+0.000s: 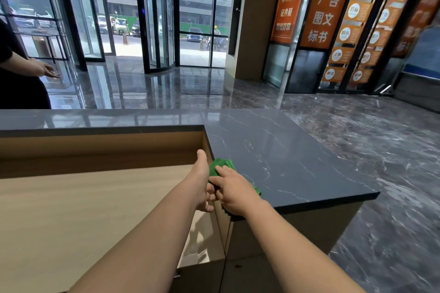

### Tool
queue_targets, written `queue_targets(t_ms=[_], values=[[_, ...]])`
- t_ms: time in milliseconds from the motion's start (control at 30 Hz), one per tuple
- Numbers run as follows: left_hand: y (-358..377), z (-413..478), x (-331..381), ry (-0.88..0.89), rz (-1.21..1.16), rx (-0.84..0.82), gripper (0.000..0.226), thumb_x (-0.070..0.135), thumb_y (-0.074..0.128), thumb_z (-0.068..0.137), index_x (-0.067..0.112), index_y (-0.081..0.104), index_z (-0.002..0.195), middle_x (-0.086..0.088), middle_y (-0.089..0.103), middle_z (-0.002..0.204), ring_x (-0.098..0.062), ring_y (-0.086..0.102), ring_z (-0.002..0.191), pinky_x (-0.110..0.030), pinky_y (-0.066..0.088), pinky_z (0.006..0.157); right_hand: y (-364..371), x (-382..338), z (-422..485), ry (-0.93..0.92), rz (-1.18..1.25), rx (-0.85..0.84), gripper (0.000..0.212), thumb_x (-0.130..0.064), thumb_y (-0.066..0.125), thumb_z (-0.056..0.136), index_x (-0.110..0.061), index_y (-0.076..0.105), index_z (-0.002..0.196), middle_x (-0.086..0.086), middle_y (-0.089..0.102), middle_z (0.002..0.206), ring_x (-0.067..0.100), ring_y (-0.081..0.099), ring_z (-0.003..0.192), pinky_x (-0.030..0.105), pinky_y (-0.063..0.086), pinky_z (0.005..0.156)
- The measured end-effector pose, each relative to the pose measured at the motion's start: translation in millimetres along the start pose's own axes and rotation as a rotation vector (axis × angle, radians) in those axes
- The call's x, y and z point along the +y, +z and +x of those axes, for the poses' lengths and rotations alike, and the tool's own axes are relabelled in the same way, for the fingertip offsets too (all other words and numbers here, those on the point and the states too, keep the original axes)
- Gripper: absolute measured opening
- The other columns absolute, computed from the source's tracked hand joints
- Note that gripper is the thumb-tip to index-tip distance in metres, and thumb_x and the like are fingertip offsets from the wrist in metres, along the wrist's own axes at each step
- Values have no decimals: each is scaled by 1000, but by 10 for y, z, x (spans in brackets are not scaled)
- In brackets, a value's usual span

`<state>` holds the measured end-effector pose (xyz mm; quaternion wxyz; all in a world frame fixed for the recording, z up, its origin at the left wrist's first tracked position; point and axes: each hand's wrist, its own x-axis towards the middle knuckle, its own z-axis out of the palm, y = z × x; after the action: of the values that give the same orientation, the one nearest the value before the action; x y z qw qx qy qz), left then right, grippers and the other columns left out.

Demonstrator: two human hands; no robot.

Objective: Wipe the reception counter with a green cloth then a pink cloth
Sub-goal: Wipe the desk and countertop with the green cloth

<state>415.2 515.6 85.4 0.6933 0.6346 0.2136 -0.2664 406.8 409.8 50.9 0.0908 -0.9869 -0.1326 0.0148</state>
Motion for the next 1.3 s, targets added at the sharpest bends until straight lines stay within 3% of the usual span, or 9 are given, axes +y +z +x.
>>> queue_targets(t_ms=[100, 200, 467, 533, 567, 700, 900, 1233, 1300], values=[[82, -18, -13, 14, 71, 19, 88, 77, 11, 87, 4, 59, 94, -12, 57, 77, -27, 54, 86, -48, 36, 98, -58, 74, -79, -48, -24, -25, 46, -15, 48, 96, -28, 49, 140, 1, 25, 158, 24, 19, 146, 40, 27, 116], [161, -61, -40, 82, 106, 55, 74, 62, 18, 98, 6, 47, 136, -17, 55, 130, -31, 49, 121, -36, 32, 91, -80, 58, -93, -65, -95, -39, 51, -8, 51, 90, -26, 52, 138, 1, 36, 148, 26, 32, 136, 42, 41, 103], [78, 51, -168, 184, -22, 51, 69, 55, 25, 100, 1, 48, 136, -20, 66, 117, -23, 62, 77, -24, 36, 53, -127, -59, -10, -35, -305, -90, 45, -9, 54, 92, -19, 52, 136, 6, 40, 139, 26, 41, 128, 42, 48, 97], [75, 136, -149, 189, -56, 11, 67, 54, 27, 100, 1, 49, 135, -19, 60, 128, -12, 48, 75, -25, 45, 62, -129, -36, 55, -43, -306, -84, 45, -11, 54, 93, -19, 52, 137, 5, 40, 139, 25, 41, 128, 40, 49, 97], [68, 205, -129, 199, -70, -4, 67, 54, 26, 100, 2, 50, 135, -18, 57, 131, -17, 42, 119, -28, 49, 72, -133, -20, 95, -51, -306, -82, 44, -11, 54, 93, -19, 52, 136, 5, 41, 138, 25, 42, 128, 39, 48, 95], [20, 507, -7, 242, -60, -8, 69, 57, 24, 99, 6, 57, 131, -11, 65, 122, -13, 62, 90, -26, 45, 76, -157, 44, 343, -76, -299, -76, 40, -13, 52, 95, -20, 54, 134, 5, 43, 133, 24, 44, 124, 38, 47, 92], [-17, 991, 312, 267, -11, -8, 71, 56, 21, 100, 3, 50, 136, -19, 50, 138, -26, 48, 126, -34, 40, 100, -176, 192, 887, -94, -281, -72, 41, -13, 53, 94, -20, 53, 135, 5, 43, 135, 24, 43, 127, 39, 47, 96], [-66, 1794, 982, 280, -108, 16, 75, 59, 21, 99, 2, 57, 129, -17, 50, 140, -19, 61, 88, -28, 48, 66, -262, 445, 1930, -120, -271, -97, 46, -14, 50, 96, -20, 46, 142, 7, 35, 147, 26, 33, 139, 41, 41, 106], [-93, 1971, 1083, 279, -118, 7, 75, 59, 19, 99, 3, 54, 134, -15, 45, 145, -26, 54, 122, -38, 45, 98, -277, 480, 2128, -120, -257, -108, 46, -14, 50, 96, -21, 47, 141, 7, 35, 147, 26, 32, 140, 41, 40, 106]])
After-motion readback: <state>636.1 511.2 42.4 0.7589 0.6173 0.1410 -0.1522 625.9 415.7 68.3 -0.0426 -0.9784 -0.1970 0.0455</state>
